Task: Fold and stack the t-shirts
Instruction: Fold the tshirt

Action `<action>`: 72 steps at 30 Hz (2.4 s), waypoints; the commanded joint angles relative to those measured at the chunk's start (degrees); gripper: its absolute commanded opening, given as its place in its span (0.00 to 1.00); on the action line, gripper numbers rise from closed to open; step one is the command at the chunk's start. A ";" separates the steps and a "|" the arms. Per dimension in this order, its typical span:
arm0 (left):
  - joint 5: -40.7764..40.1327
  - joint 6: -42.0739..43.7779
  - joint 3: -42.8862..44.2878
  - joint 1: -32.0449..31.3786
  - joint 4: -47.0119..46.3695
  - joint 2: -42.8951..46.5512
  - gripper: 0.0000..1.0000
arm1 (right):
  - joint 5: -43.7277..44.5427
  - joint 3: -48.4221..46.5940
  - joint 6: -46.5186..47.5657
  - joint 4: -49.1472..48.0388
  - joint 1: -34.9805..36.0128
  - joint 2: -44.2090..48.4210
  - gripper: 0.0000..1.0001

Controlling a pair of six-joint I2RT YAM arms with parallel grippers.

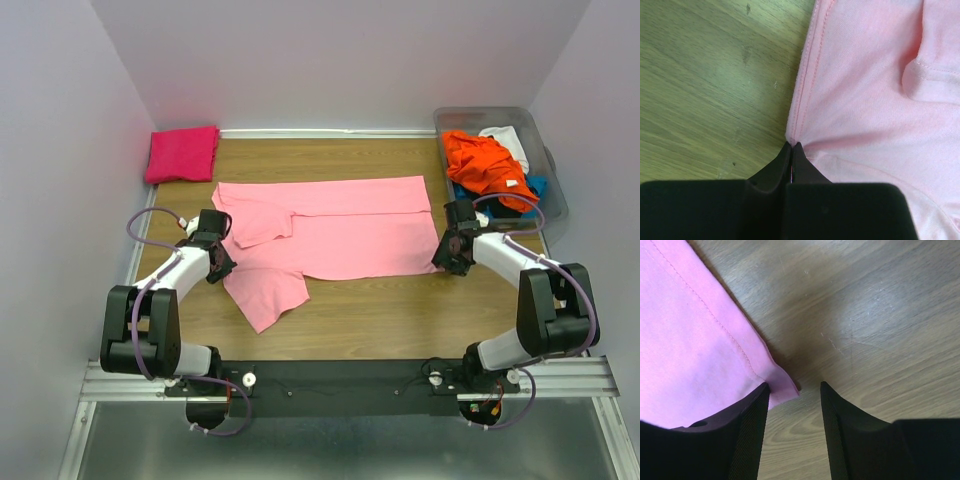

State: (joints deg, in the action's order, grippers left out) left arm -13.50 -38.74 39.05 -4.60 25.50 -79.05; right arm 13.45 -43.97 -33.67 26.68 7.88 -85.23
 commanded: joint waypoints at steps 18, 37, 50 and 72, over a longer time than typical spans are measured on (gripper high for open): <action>-1.01 -0.90 1.56 3.02 8.07 8.55 0.00 | -2.73 -1.56 0.71 6.98 0.12 1.20 0.01; 4.70 4.02 8.76 8.38 8.43 5.22 0.00 | -0.54 -18.08 5.36 11.82 0.12 -5.81 0.01; 5.41 5.78 15.00 9.17 6.59 -2.33 0.00 | 1.92 -26.78 7.30 11.03 0.12 -14.78 0.01; 7.69 7.10 17.20 12.07 3.25 -9.37 0.00 | 1.58 -33.82 7.57 9.62 0.03 -21.99 0.01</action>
State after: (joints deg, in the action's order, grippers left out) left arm -6.02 -32.75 55.44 6.15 30.28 -88.09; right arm 13.10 -75.85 -26.72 37.10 7.92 -105.89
